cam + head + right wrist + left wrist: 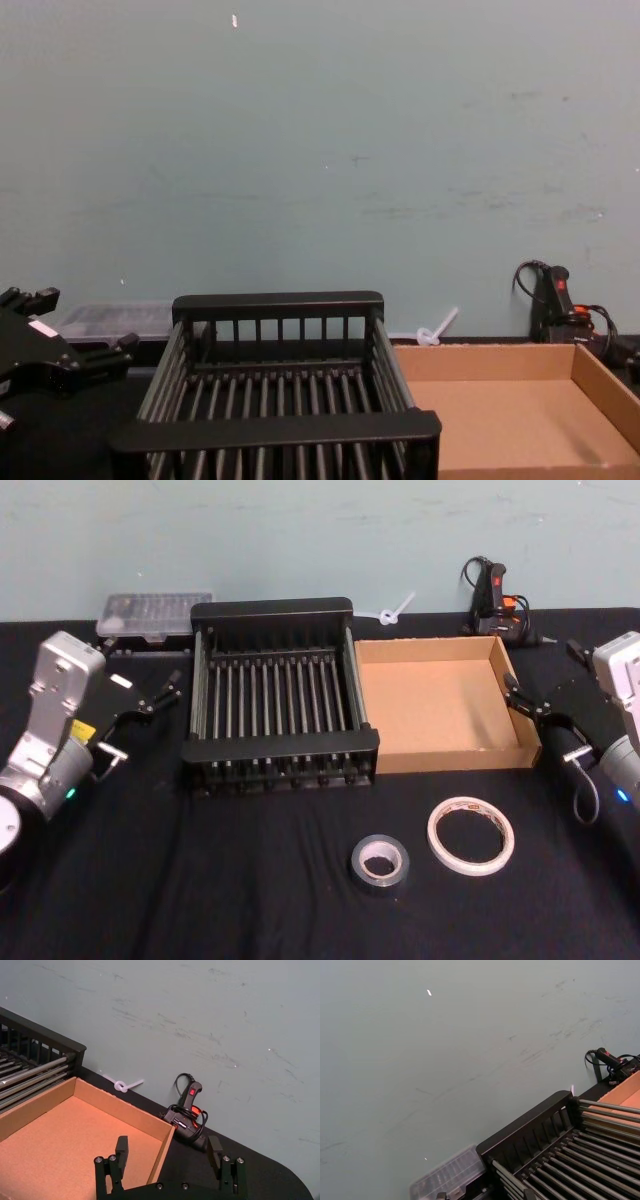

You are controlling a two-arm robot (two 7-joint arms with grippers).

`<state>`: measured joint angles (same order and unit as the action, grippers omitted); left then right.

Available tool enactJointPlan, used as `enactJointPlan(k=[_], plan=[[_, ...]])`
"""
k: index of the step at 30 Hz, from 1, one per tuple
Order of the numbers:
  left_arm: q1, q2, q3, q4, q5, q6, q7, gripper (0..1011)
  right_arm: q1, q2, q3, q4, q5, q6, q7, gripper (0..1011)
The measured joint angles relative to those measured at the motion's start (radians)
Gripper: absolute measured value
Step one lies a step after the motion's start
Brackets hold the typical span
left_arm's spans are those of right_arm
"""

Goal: Pick up the white tape and place it into the black box , Pick up the silver tape and place it into the brown box.

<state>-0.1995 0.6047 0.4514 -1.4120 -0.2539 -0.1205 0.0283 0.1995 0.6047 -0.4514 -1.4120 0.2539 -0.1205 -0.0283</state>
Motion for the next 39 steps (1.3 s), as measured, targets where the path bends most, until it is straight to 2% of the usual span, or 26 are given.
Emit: enactJointPlan(k=[34,39], plan=[[0.000,0.000,0.000,0.000,0.000,0.000,0.000,1001,0.000,0.000,0.000,0.000,0.000,0.000,0.000,1002],[0.000,0.000,0.000,0.000,0.000,0.000,0.000,1001,0.000,-0.007,0.012,0.003,0.000,0.000,0.018,1002]])
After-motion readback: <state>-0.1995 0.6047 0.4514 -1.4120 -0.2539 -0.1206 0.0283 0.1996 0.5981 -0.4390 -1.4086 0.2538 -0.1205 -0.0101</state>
